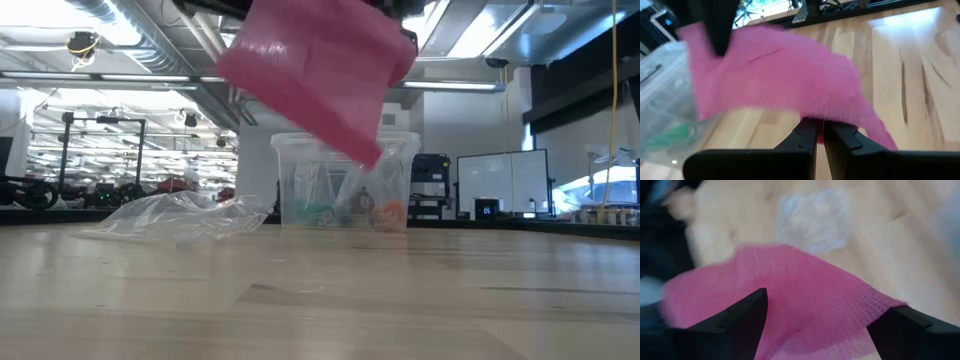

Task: Roll bandage
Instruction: Roll the pink bandage

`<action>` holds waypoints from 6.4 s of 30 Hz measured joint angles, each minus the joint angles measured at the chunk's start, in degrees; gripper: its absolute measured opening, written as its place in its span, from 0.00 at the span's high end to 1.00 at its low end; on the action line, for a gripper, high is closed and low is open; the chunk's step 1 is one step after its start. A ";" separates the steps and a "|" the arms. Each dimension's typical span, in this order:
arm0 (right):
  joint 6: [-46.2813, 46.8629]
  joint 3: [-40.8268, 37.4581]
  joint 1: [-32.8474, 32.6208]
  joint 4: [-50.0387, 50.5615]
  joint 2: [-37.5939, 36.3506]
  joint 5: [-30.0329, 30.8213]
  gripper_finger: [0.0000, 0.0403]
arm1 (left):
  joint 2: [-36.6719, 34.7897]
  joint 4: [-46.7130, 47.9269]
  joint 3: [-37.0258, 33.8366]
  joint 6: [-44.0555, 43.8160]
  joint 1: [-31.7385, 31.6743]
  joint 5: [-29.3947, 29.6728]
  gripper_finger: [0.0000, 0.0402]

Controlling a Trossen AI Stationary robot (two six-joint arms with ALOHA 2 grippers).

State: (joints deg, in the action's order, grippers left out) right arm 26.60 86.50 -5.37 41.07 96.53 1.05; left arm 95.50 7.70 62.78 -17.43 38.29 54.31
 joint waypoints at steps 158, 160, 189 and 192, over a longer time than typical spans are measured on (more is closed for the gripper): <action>-12.44 -48.70 -14.86 -51.56 -13.75 24.23 0.64 | -11.90 -18.44 1.18 23.46 2.86 -5.07 0.97; -13.48 -48.68 -14.86 -51.57 -14.10 24.23 0.55 | -12.35 -18.48 1.18 23.47 2.81 -5.05 0.97; -13.36 -30.25 -14.83 -28.51 -23.76 12.84 0.31 | -13.70 -15.66 1.18 22.19 2.86 -5.05 0.97; -13.37 -30.25 -14.83 -31.08 -23.51 12.93 0.31 | -13.70 -15.62 1.18 21.94 2.86 -5.07 0.97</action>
State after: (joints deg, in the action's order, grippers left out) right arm 13.23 56.25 -20.21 10.00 73.02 13.98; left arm 81.80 -7.92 63.96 4.51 41.15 49.23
